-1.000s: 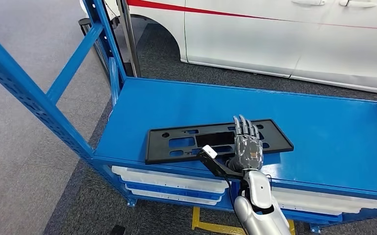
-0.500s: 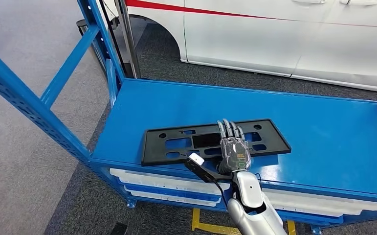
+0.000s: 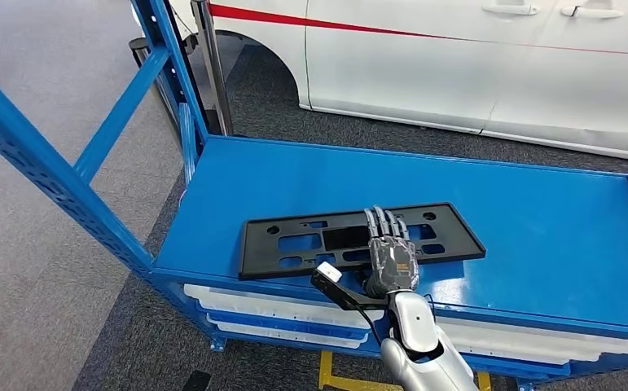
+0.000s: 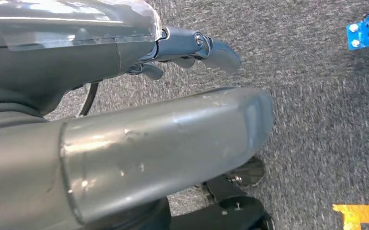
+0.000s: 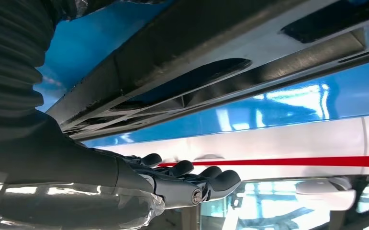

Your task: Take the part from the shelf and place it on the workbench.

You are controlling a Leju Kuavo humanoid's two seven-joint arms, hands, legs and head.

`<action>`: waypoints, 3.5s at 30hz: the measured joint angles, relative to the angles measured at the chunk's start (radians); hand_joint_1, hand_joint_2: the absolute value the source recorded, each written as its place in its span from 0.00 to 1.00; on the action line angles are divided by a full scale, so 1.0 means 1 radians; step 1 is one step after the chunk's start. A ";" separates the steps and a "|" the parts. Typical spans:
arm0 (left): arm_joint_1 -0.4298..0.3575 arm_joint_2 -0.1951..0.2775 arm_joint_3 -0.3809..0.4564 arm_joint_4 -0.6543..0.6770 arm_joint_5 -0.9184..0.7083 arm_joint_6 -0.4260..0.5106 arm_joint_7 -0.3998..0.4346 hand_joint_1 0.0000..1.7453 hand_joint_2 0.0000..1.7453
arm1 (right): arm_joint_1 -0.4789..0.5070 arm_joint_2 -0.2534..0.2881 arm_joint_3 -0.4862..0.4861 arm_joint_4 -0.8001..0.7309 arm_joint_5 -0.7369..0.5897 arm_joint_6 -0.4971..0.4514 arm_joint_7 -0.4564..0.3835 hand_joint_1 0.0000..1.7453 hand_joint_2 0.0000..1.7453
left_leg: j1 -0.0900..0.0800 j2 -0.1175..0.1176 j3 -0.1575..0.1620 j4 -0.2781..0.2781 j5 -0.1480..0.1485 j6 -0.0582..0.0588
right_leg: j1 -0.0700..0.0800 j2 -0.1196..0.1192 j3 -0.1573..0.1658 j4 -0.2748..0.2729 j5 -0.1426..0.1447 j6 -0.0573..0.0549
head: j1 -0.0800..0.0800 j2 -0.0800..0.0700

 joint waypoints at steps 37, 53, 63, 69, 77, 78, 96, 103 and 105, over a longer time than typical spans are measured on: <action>0.005 0.010 0.008 0.000 -0.003 0.004 -0.005 0.00 0.00 | 0.069 -0.018 -0.099 -0.083 -0.242 0.064 -0.081 1.00 1.00 | 0.012 0.009 0.011 -0.010 0.002 0.017 | -0.010 -0.005 -0.120 0.275 -0.136 0.028 | 0.001 0.000; 0.022 0.002 0.074 0.000 0.024 0.031 -0.063 0.00 1.00 | 0.227 0.007 -0.050 -0.878 -0.830 -0.168 -0.411 1.00 1.00 | 0.013 0.005 -0.120 0.270 -0.122 -0.038 | -0.010 -0.019 0.012 -0.021 0.003 -0.028 | -0.001 0.000; 0.024 -0.006 0.098 0.000 0.042 0.018 -0.081 0.00 1.00 | 0.313 -0.012 -0.049 -1.018 -0.924 -0.189 -0.419 1.00 1.00 | 0.012 0.003 0.003 -0.005 -0.003 0.006 | -0.008 -0.013 -0.006 0.053 -0.060 0.016 | 0.000 0.000; 0.030 -0.008 0.118 0.000 0.042 0.005 -0.066 0.00 1.00 | 0.417 -0.022 -0.050 -1.031 -1.027 -0.152 -0.453 1.00 1.00 | 0.012 0.002 0.003 0.001 -0.003 0.015 | -0.015 -0.011 -0.099 0.229 -0.104 0.027 | 0.001 0.000; 0.018 -0.008 0.123 0.000 0.012 -0.018 -0.039 0.00 1.00 | 0.491 -0.026 -0.058 -1.049 -1.084 -0.122 -0.486 1.00 1.00 | 0.009 -0.001 -0.011 0.028 -0.023 -0.023 | -0.013 -0.008 -0.020 0.018 0.002 -0.008 | 0.000 0.000; 0.017 -0.008 0.122 0.000 0.006 -0.024 -0.037 0.00 1.00 | 0.500 -0.026 -0.060 -1.053 -1.085 -0.120 -0.491 1.00 1.00 | 0.010 0.000 -0.022 0.059 -0.052 -0.027 | -0.014 -0.010 -0.024 0.015 0.007 -0.017 | 0.000 0.000; -0.012 0.003 0.095 -0.003 -0.066 -0.092 0.015 0.00 1.00 | 0.663 -0.137 -0.013 -1.059 -1.145 -0.374 -0.652 1.00 1.00 | 0.001 0.015 0.051 -0.030 -0.019 0.028 | -0.009 -0.012 -0.141 0.206 -0.106 0.022 | 0.001 0.000; -0.015 0.006 0.092 -0.005 -0.072 -0.100 0.012 0.00 1.00 | 0.661 -0.178 0.027 -1.040 -1.171 -0.393 -0.657 1.00 1.00 | 0.003 0.015 -0.037 0.016 0.022 0.000 | -0.022 -0.008 0.060 0.034 -0.062 0.031 | 0.000 0.000; -0.018 0.007 0.091 -0.006 -0.075 -0.103 0.006 0.00 1.00 | 0.661 -0.187 0.038 -1.036 -1.188 -0.394 -0.669 1.00 1.00 | 0.001 0.013 -0.043 0.019 0.034 -0.013 | -0.016 -0.005 0.068 0.010 -0.067 0.015 | -0.001 0.000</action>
